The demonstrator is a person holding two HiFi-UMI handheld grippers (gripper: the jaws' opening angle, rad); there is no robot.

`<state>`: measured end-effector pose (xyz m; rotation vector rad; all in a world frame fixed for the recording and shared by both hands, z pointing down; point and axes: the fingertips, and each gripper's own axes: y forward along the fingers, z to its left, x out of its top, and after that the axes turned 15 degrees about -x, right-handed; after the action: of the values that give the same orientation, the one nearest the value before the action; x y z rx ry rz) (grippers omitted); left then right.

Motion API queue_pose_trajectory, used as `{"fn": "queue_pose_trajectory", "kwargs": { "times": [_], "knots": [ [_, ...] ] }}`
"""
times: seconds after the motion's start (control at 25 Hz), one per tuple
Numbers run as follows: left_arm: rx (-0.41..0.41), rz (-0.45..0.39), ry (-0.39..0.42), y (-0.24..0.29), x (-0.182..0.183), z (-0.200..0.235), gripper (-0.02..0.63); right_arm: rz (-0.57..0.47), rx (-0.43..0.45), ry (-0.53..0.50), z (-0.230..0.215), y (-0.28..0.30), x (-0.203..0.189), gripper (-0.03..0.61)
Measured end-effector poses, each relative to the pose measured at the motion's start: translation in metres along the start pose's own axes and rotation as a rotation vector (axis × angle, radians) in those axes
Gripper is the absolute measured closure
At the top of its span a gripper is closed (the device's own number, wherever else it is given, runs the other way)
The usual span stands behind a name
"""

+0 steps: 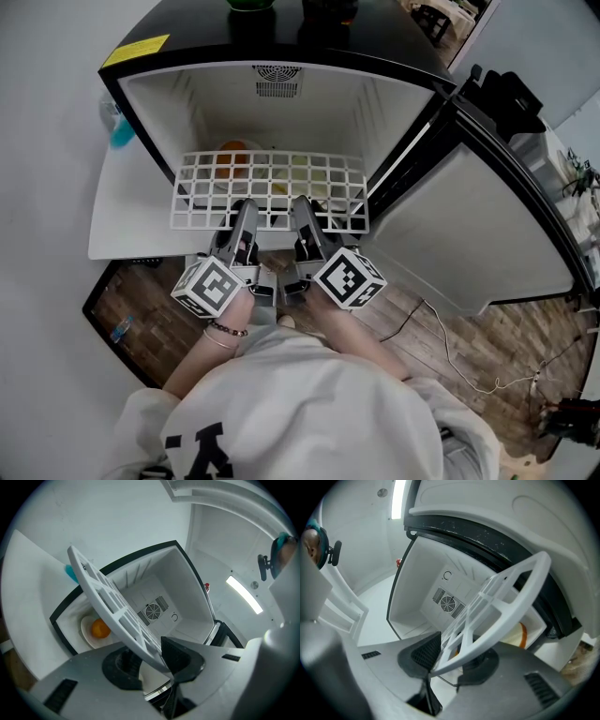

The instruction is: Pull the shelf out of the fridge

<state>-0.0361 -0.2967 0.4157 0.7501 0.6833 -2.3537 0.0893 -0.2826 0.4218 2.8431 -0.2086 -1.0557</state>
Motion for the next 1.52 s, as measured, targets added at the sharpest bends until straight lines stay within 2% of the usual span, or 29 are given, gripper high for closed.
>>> {"fn": "queue_pose_trajectory", "kwargs": {
  "times": [0.84, 1.4, 1.52],
  "knots": [
    [-0.018, -0.001, -0.009, -0.010, -0.006, -0.006, 0.502, 0.012, -0.002, 0.002, -0.002, -0.011, -0.004, 0.453],
    [-0.012, 0.045, -0.022, -0.036, -0.019, -0.015, 0.502, 0.003, -0.010, 0.008, -0.004, -0.036, -0.015, 0.459],
    [-0.025, 0.049, -0.004, -0.039, -0.018, -0.023, 0.502, -0.004, -0.006, 0.015, -0.002, -0.044, -0.014, 0.459]
  ]
}}
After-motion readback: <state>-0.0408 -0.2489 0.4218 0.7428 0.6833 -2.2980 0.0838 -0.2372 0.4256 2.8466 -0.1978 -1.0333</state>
